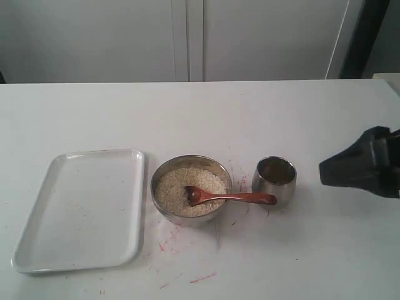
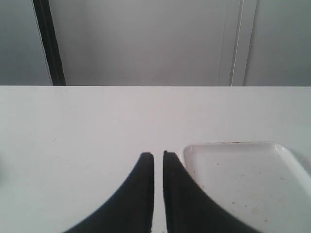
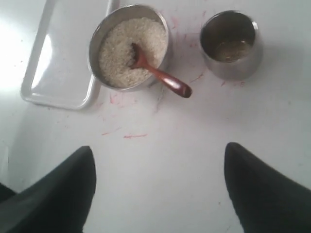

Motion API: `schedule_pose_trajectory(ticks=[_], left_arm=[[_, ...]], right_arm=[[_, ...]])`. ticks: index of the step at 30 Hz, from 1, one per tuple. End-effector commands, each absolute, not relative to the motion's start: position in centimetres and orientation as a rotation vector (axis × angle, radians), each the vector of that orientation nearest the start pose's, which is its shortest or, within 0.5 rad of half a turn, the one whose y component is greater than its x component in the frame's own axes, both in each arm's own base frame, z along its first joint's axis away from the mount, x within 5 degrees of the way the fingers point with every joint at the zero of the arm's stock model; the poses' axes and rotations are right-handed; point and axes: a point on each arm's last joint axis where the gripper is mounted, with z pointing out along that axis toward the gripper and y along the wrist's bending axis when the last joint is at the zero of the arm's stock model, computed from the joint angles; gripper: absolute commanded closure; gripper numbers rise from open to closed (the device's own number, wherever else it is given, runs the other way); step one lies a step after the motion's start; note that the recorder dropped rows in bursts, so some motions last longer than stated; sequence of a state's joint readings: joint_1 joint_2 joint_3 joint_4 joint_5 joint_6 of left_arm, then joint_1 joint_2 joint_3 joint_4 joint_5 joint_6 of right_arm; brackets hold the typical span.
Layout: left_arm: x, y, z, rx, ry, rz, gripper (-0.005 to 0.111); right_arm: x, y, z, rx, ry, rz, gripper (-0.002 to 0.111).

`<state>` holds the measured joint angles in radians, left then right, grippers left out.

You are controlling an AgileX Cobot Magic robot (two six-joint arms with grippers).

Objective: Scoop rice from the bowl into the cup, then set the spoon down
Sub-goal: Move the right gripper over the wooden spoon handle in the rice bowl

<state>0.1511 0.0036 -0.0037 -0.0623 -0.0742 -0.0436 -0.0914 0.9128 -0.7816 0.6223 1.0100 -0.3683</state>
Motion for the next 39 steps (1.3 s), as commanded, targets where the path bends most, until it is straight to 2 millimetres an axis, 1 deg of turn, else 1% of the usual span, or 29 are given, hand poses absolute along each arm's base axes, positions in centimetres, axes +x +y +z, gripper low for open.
schedule_pose_trajectory(ticks=[1, 5, 6, 7, 8, 9, 10, 11, 12, 13, 14, 16, 17, 19, 21, 24, 28, 30, 33, 37, 39], left_arm=[[5.5, 0.9, 22.0, -0.189, 1.392, 0.030, 0.092], [5.5, 0.9, 22.0, -0.189, 1.392, 0.030, 0.092], [5.5, 0.9, 22.0, -0.189, 1.392, 0.030, 0.092], [5.5, 0.9, 22.0, -0.189, 1.392, 0.030, 0.092], [5.5, 0.9, 22.0, -0.189, 1.392, 0.030, 0.092], [5.5, 0.9, 22.0, -0.189, 1.392, 0.030, 0.092], [5.5, 0.9, 22.0, -0.189, 1.392, 0.030, 0.092], [5.5, 0.9, 22.0, -0.189, 1.392, 0.030, 0.092], [5.5, 0.9, 22.0, -0.189, 1.392, 0.030, 0.092], [5.5, 0.9, 22.0, -0.189, 1.392, 0.030, 0.092], [5.5, 0.9, 22.0, -0.189, 1.392, 0.030, 0.092], [5.5, 0.9, 22.0, -0.189, 1.392, 0.030, 0.092], [5.5, 0.9, 22.0, -0.189, 1.392, 0.030, 0.092], [5.5, 0.9, 22.0, -0.189, 1.392, 0.030, 0.092], [5.5, 0.9, 22.0, -0.189, 1.392, 0.030, 0.092], [5.5, 0.9, 22.0, -0.189, 1.392, 0.030, 0.092], [5.5, 0.9, 22.0, -0.189, 1.392, 0.030, 0.092], [5.5, 0.9, 22.0, -0.189, 1.392, 0.030, 0.092], [5.5, 0.9, 22.0, -0.189, 1.392, 0.030, 0.092], [5.5, 0.9, 22.0, -0.189, 1.392, 0.030, 0.092], [5.5, 0.9, 22.0, -0.189, 1.392, 0.030, 0.092]], right_arm=[[17.5, 4.2, 31.0, -0.243, 2.499, 0.654, 0.042], [19.5, 5.7, 31.0, -0.396, 2.547, 0.651, 0.044], [20.4, 6.8, 31.3, -0.503, 2.555, 0.624, 0.044], [21.0, 7.3, 31.4, -0.573, 2.568, 0.569, 0.044], [21.6, 8.4, 31.9, -0.660, 2.588, 0.497, 0.044], [21.8, 9.2, 32.0, -0.730, 2.606, 0.428, 0.044], [22.1, 10.3, 32.5, -0.800, 2.611, 0.335, 0.044], [22.2, 11.0, 32.8, -0.841, 2.613, 0.241, 0.044], [22.6, 11.6, 33.0, -0.893, 2.606, 0.078, 0.044], [22.7, 12.3, 33.1, -0.941, 2.605, -0.042, 0.044], [22.8, 12.9, 33.0, -0.970, 2.614, -0.092, 0.044], [22.3, 14.5, 32.3, -1.068, 2.643, -0.056, 0.043], [22.0, 15.6, 31.9, -1.171, 2.622, -0.036, 0.043], [21.5, 16.8, 31.3, -1.277, 2.597, -0.028, 0.043], [21.4, 17.5, 31.3, -1.293, 2.559, -0.011, 0.043], [21.6, 17.7, 31.4, -1.299, 2.520, -0.010, 0.043], [22.0, 17.6, 30.9, -1.349, 2.504, -0.087, 0.044], [22.3, 17.8, 30.1, -1.373, 2.539, -0.119, 0.046], [23.4, 18.2, 28.6, -1.407, 2.550, -0.184, 0.047], [24.7, 18.5, 26.5, -1.477, 2.568, -0.331, 0.047], [25.1, 18.4, 25.8, -1.505, 2.567, -0.396, 0.047]])
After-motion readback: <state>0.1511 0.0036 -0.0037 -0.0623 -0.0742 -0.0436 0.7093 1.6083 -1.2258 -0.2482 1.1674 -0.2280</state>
